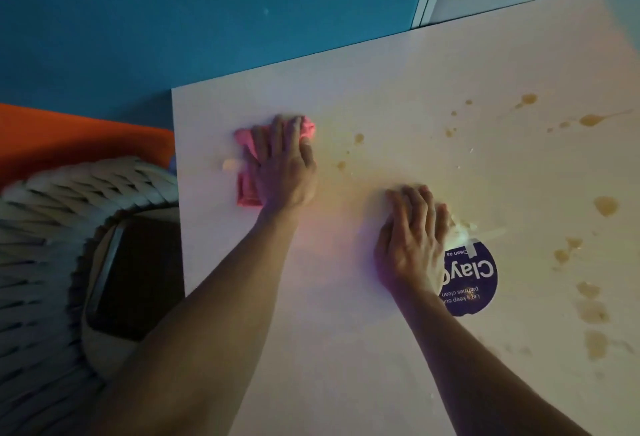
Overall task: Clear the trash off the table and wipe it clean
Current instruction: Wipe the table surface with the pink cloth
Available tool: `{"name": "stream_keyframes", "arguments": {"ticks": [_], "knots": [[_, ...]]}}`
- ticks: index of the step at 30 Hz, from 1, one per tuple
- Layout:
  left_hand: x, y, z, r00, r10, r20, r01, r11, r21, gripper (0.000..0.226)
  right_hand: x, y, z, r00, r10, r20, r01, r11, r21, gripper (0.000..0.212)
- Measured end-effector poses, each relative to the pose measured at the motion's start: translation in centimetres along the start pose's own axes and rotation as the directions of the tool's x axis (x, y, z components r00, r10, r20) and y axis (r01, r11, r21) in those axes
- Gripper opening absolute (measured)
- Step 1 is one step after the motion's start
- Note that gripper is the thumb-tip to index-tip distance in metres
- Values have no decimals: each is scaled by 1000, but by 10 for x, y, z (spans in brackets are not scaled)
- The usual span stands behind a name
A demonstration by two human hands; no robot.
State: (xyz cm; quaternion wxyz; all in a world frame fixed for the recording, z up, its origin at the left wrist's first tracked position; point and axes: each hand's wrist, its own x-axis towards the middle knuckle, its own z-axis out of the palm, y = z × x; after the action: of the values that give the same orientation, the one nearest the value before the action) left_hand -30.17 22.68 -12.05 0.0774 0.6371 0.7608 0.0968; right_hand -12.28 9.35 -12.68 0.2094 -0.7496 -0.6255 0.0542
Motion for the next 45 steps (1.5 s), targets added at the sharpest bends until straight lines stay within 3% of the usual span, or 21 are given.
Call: {"name": "stream_keyframes", "arguments": {"ticks": [4, 8, 10, 12, 15, 17, 19, 29, 32, 34, 37, 41, 45], "knots": [[-33, 56, 18, 959, 282, 14, -282, 959, -16, 47, -1, 1, 0, 1000, 3, -14, -3, 1000, 9, 46], [-62, 31, 7, 838, 545, 41, -545, 839, -16, 45, 0, 2, 1, 1000, -8, -27, 9, 1000, 21, 44], [-73, 16, -5, 801, 597, 36, -593, 800, -92, 49, 0, 2, 0, 1000, -12, -20, 12, 1000, 23, 45], [-81, 0, -19, 839, 541, -54, -537, 808, -243, 51, 0, 1, 0, 1000, -19, -14, 19, 1000, 24, 46], [-77, -39, -26, 936, 253, -244, -326, 884, -334, 42, 2, 1, -1, 1000, -23, -13, 23, 999, 29, 46], [-74, -59, -20, 974, 44, -222, -103, 960, -260, 42, 1, 1, -1, 999, -30, -14, 31, 999, 29, 47], [-79, -57, -11, 988, -63, -142, 41, 987, -153, 46, 2, 3, -2, 999, -43, -16, 44, 999, 27, 47], [-105, -30, 8, 971, -178, -158, 174, 984, -39, 42, -3, 4, -9, 999, -24, -23, 28, 987, 159, 49], [-101, -32, 7, 970, -199, -143, 196, 980, -36, 44, 0, -20, -11, 995, -98, -35, 104, 955, 277, 48], [-103, -35, 5, 974, -197, -113, 196, 980, -24, 47, 3, -47, -5, 973, -229, -30, 228, 929, 293, 44], [-103, -31, -1, 982, -166, -93, 168, 986, 16, 57, 17, -71, 13, 927, -374, 42, 356, 908, 219, 47], [-100, -29, 1, 966, -213, -147, 211, 977, -30, 44, 43, -78, 31, 915, -357, 186, 358, 933, 28, 55], [-100, -32, 5, 961, -215, -171, 216, 976, -16, 42, 47, -83, 35, 912, -352, 210, 367, 929, -39, 58]]}}
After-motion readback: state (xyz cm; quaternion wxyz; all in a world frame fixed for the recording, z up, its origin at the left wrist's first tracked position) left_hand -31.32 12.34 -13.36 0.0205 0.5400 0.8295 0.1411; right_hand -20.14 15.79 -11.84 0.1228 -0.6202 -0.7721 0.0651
